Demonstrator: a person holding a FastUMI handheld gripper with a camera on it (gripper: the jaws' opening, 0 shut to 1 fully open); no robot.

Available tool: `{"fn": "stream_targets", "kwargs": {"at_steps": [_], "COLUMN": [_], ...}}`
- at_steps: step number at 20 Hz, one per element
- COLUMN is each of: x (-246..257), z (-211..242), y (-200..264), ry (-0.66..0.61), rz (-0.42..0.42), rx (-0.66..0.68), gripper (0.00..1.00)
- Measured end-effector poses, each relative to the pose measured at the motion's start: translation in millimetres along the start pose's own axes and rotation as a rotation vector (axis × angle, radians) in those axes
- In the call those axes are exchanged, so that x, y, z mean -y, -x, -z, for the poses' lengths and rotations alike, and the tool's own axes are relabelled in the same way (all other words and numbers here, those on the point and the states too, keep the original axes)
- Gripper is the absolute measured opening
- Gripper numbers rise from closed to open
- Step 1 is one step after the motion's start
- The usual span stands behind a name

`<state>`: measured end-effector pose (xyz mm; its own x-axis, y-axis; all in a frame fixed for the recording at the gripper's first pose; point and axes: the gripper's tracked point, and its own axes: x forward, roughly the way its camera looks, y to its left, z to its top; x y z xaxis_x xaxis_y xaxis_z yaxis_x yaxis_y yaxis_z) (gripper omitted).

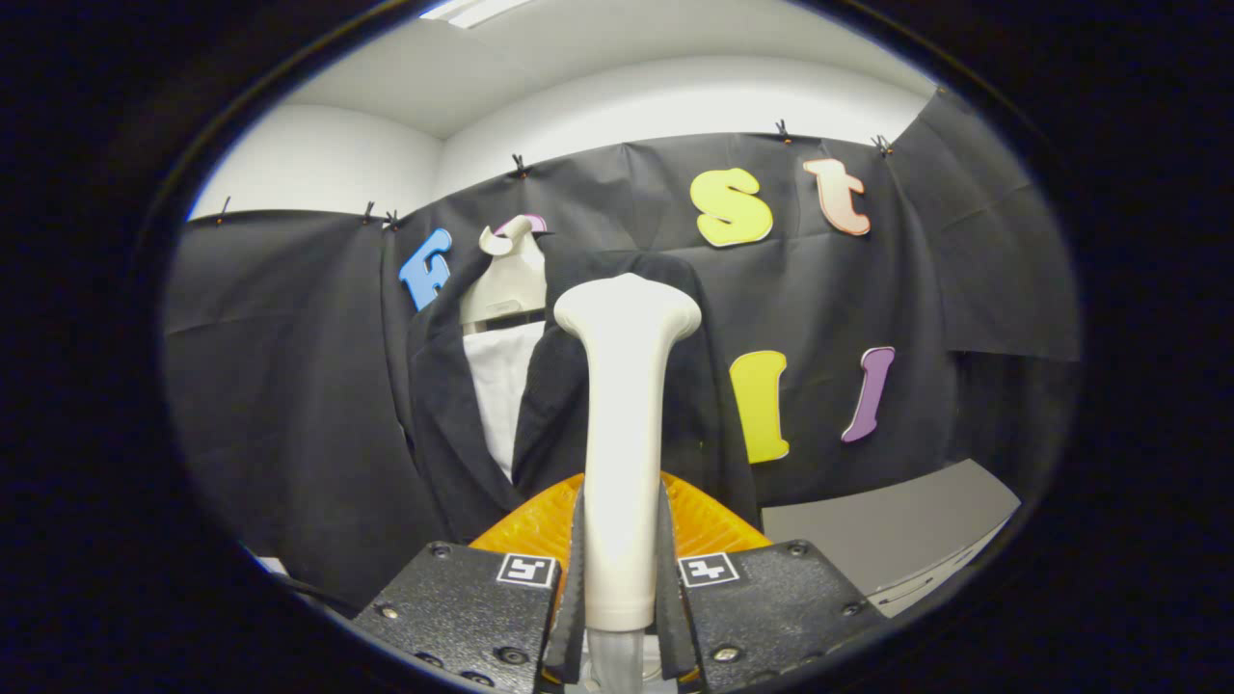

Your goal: Iron the clothes twice with a garment steamer, once on the left side and once on the right side.

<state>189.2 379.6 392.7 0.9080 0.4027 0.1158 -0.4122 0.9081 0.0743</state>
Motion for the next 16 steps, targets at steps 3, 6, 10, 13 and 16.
{"fn": "stream_targets", "kwargs": {"at_steps": [3, 6, 10, 13, 16], "x": [-4, -5, -5, -5, -5], "z": [8, 19, 37, 53, 72], "y": [-3, -6, -5, -2, 0], "ry": [0.024, 0.029, 0.038, 0.049, 0.063], "rz": [0.008, 0.010, 0.012, 0.014, 0.015], "rx": [-0.018, -0.047, -0.083, -0.114, -0.150], "gripper": [0.33, 0.33, 0.33, 0.33, 0.33]}}
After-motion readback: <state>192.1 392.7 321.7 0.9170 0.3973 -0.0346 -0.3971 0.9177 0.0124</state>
